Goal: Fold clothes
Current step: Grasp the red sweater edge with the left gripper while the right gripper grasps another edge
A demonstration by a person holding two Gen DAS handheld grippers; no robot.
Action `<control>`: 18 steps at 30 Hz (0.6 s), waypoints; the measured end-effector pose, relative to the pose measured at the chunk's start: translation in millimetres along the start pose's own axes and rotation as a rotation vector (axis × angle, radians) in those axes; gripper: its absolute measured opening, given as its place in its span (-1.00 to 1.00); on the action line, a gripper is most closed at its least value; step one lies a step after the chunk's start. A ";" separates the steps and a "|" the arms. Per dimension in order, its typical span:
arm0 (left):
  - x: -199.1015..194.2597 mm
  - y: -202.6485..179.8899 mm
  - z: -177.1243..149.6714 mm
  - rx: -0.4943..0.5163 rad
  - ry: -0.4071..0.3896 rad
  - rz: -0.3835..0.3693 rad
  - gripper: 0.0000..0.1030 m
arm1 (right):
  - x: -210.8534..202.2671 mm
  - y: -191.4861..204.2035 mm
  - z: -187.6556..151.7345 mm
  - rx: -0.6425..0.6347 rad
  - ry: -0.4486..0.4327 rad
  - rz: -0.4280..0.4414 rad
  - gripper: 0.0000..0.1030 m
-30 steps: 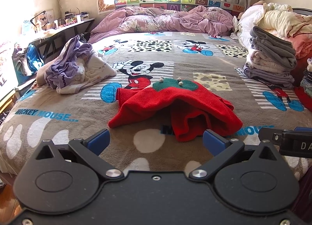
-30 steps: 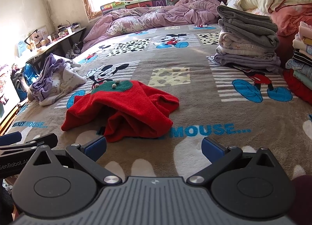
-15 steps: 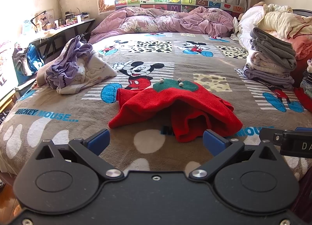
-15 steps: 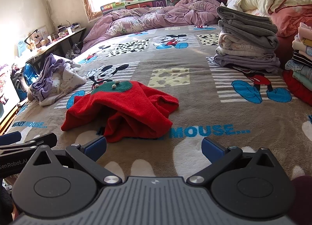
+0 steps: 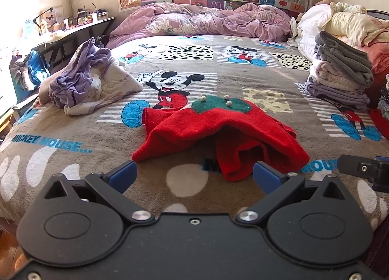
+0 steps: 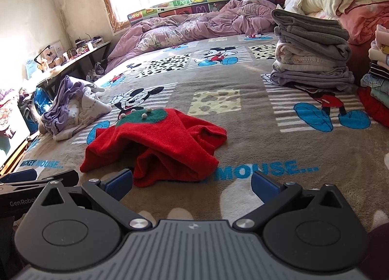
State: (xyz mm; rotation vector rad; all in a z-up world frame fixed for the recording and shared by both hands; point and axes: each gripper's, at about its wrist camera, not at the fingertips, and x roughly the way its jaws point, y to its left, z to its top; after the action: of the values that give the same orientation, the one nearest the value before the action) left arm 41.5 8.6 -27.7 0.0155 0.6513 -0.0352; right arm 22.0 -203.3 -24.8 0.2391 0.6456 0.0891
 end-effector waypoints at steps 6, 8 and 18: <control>25.9 16.4 10.6 -0.027 -0.016 -0.022 1.00 | 29.1 -7.6 6.9 -0.015 -0.034 0.009 0.99; 35.0 20.0 11.9 -0.047 -0.030 -0.014 1.00 | 40.6 -11.1 8.9 -0.014 -0.042 0.020 0.99; 66.6 -34.1 4.1 0.166 0.010 -0.203 0.97 | 112.1 -71.1 0.7 0.085 -0.024 0.141 0.99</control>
State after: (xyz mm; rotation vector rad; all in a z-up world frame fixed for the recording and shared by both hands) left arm 95.7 -27.5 -64.9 0.1094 0.6569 -0.2846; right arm 112.3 -254.9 -107.5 0.3667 0.6090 0.1940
